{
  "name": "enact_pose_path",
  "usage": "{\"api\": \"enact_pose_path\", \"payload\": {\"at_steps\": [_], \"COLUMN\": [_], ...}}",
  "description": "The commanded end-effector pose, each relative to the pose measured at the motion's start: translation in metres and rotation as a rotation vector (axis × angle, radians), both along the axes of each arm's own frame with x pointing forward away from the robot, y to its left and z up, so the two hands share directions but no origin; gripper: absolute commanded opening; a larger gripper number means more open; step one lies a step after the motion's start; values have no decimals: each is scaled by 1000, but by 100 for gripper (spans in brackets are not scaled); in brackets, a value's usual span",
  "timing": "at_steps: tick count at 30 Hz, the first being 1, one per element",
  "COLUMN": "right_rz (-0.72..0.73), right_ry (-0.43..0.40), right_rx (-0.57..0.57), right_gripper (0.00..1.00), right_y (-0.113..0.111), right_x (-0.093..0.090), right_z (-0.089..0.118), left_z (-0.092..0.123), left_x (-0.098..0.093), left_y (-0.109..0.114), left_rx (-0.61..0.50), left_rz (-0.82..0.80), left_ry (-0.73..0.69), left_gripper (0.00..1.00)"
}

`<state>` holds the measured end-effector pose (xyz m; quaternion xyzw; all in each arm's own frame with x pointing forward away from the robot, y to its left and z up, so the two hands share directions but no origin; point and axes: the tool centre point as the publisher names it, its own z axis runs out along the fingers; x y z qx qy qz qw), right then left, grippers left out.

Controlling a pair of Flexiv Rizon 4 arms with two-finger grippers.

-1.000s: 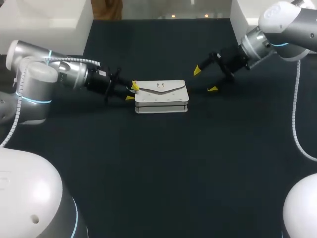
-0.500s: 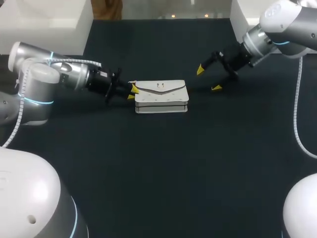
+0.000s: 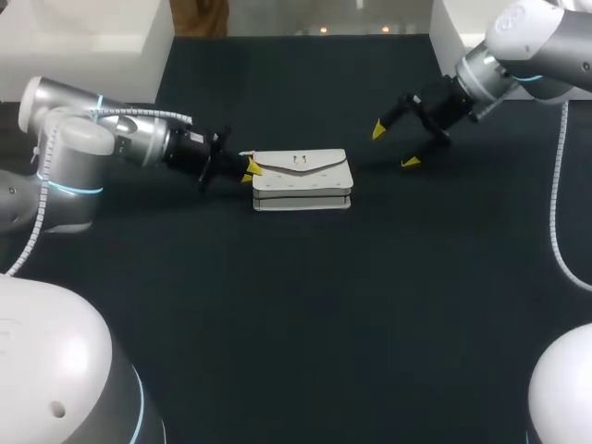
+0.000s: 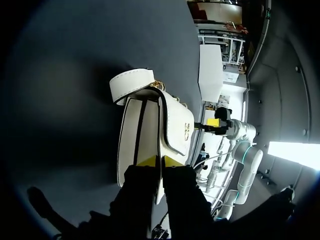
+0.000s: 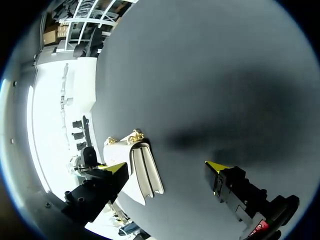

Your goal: Pick up the bag, open it, inspect its contents, close it, and place it on the opposite side

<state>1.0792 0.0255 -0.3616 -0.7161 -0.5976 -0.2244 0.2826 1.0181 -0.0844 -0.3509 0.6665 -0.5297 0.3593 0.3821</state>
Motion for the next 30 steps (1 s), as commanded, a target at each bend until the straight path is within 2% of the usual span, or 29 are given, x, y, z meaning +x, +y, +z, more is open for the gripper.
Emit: {"api": "enact_pose_path", "payload": {"at_steps": [1,3,19,22,30], "right_rz": [13,24,24,43,42], "right_ry": [1,10,10,-7,-73], "right_rx": [-25,-33,-33,-64,-120], "right_gripper": [100,100,100,100,100], "right_y": [-5,-7,-7,-9,-33], "right_x": [-2,-1,-1,1,10], "right_z": [7,7,7,6,10], "left_z": [0,-2,-2,2,6], "left_x": [4,11,11,18,36], "left_y": [10,17,17,30,58], "left_rx": [0,23,23,23,35], "left_rz": [-9,-22,-22,-38,-110], "left_ry": [-1,19,19,-15,-92], "left_gripper": [0,0,0,0,0]}}
